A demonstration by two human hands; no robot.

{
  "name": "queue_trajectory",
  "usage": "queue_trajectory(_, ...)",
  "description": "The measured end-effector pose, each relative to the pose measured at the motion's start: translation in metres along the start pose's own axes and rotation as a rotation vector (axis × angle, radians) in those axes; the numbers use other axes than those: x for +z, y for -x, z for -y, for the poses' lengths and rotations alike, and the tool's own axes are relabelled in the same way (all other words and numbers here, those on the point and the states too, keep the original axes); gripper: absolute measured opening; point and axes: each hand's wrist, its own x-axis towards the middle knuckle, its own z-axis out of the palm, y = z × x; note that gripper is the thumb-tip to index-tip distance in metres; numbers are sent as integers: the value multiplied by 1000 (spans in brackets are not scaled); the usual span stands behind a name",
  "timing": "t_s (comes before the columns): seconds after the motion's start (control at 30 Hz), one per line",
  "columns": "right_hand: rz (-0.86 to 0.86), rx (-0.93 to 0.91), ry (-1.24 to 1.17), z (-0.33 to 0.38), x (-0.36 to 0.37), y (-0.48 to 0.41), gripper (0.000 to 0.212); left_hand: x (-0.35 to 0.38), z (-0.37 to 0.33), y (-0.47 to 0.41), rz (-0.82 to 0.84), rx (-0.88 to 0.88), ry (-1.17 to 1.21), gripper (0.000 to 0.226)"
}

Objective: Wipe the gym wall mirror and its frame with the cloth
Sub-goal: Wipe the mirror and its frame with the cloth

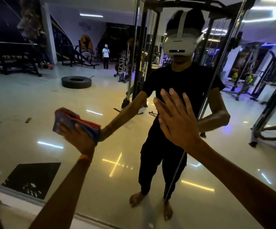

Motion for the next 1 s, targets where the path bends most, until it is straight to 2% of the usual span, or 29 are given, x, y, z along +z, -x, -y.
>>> queue_trajectory(0.07, -12, 18, -16, 4, -2, 0, 61, -2, 3, -8, -71, -236, 15, 65)
queue_trajectory(0.1, -13, 26, -25, 6, -3, 0, 60, 0, -10, 4, -78, -281, 33, 63)
queue_trajectory(0.13, -12, 32, -31, 8, -3, 0, 60, 2, -27, 24, -64, -247, 40, 64)
queue_trajectory(0.23, -10, 23, -41, 18, 1, 1, 59, 17, -78, 99, 81, 155, 39, 69)
queue_trajectory(0.27, -8, 22, -48, 21, 3, 2, 59, 25, -91, 117, 115, 231, 36, 69)
queue_trajectory(0.33, 1, 30, -50, 26, 7, 5, 59, 33, -102, 121, 129, 282, 64, 68)
queue_trajectory(0.43, -16, 38, -52, 29, 11, 6, 59, 18, -46, 81, 94, 358, 15, 68)
queue_trajectory(0.5, -28, 45, -66, 31, 11, 6, 59, -1, 13, 43, 68, 238, -5, 68)
queue_trajectory(0.57, -21, 48, -68, 30, 12, 8, 59, -13, 47, 13, 24, -92, 81, 71)
queue_trajectory(0.63, -14, 67, -73, 31, 12, 10, 59, -12, 39, 7, -22, -312, 113, 68)
queue_trajectory(0.67, -13, 82, -79, 34, 12, 10, 59, -9, 24, 16, -28, -321, 85, 66)
queue_trajectory(0.73, 0, 101, -100, 43, 14, 11, 58, 5, -16, 54, -10, -155, 27, 68)
queue_trajectory(0.8, 6, 91, -91, 45, 18, 12, 59, 20, -55, 100, 74, 140, 40, 68)
queue_trajectory(0.87, 5, 90, -64, 43, 21, 12, 60, 29, -63, 118, 152, 382, 33, 66)
queue_trajectory(0.9, 2, 88, -60, 42, 23, 13, 60, 27, -51, 111, 163, 423, 36, 65)
queue_trajectory(1.0, -13, 89, -59, 41, 27, 13, 62, 8, 21, 73, 112, 350, 36, 65)
